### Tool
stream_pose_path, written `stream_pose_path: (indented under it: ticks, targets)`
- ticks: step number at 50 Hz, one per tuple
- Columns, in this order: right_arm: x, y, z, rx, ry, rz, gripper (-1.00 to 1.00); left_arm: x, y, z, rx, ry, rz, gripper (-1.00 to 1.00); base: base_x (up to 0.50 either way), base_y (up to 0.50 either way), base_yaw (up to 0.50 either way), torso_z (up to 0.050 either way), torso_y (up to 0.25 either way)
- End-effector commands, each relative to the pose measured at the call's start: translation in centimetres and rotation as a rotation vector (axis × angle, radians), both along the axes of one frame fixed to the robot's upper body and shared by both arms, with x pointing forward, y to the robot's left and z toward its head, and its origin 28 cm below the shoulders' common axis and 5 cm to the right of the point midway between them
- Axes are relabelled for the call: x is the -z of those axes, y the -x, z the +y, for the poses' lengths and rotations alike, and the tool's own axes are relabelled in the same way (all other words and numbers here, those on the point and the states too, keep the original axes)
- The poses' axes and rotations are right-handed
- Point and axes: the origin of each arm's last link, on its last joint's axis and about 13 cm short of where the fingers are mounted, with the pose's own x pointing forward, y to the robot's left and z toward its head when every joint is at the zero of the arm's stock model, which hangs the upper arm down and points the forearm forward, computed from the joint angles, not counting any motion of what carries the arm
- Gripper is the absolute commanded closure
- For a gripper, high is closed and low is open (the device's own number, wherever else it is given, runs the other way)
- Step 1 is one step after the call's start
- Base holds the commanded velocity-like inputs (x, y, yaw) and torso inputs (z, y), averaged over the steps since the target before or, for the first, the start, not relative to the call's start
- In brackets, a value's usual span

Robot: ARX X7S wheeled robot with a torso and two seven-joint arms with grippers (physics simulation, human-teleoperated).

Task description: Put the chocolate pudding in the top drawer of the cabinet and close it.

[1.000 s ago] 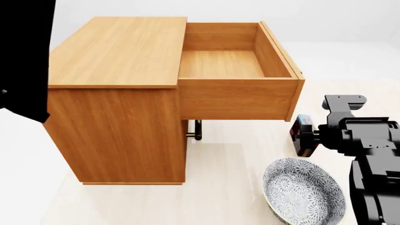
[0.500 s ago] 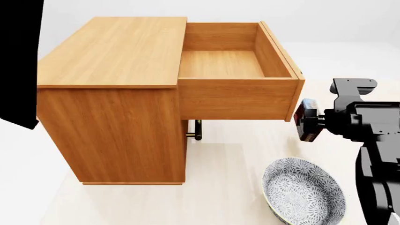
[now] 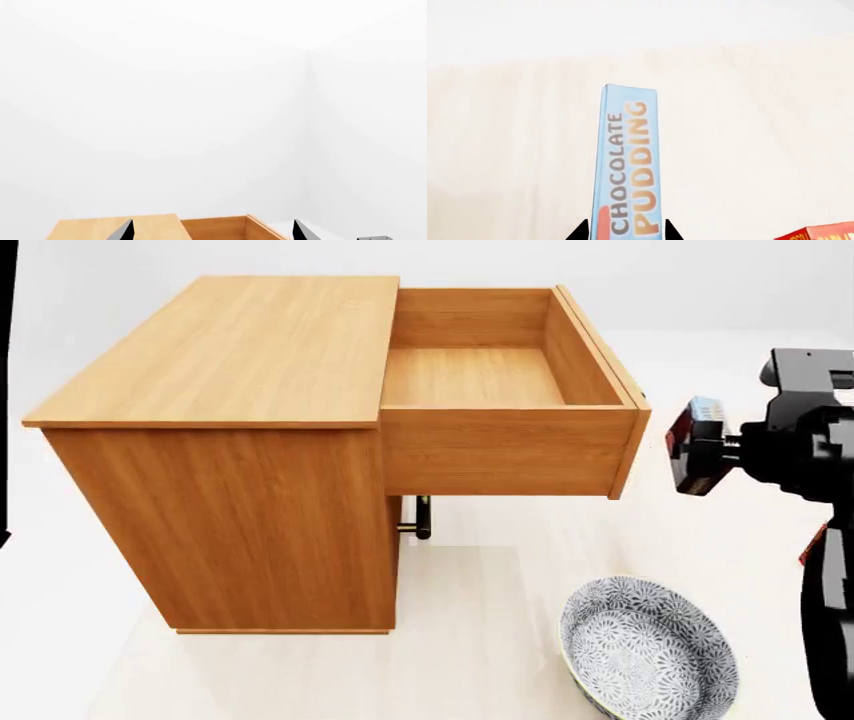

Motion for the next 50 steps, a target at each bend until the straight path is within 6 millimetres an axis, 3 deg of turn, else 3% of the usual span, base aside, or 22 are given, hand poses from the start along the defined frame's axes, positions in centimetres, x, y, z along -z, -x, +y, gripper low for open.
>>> stream_pose_path:
  ticks: [1, 11, 26, 38, 50]
  targets:
    - [-3.8, 1.2, -0.8, 0.008, 0.046, -0.073, 1.0, 0.0, 0.5, 0.1, -0.003, 0.008, -0.011, -1.0, 0.0, 0.0, 0.0, 0.0, 0.0]
    - [-9.5, 2.2, -0.5, -0.011, 0.092, -0.162, 1.0, 0.5, 0.8, 0.4, -0.016, 0.024, -0.025, -1.0, 0.0, 0.0, 0.0, 0.0, 0.0]
    - [-17.8, 2.3, 2.5, -0.115, 0.133, -0.282, 1.0, 2.8, 2.4, 0.7, -0.097, 0.039, -0.026, -1.0, 0.0, 0.0, 0.0, 0.0, 0.0]
    - [-21.7, 1.6, 6.0, -0.257, 0.173, -0.332, 1.0, 3.2, 2.8, 0.8, -0.12, 0.049, -0.034, -1.0, 0.0, 0.0, 0.0, 0.0, 0.0]
    - [-23.6, 1.4, 9.7, -0.381, 0.197, -0.368, 1.0, 3.6, 2.9, 1.1, -0.146, 0.069, -0.022, -1.0, 0.0, 0.0, 0.0, 0.0, 0.0]
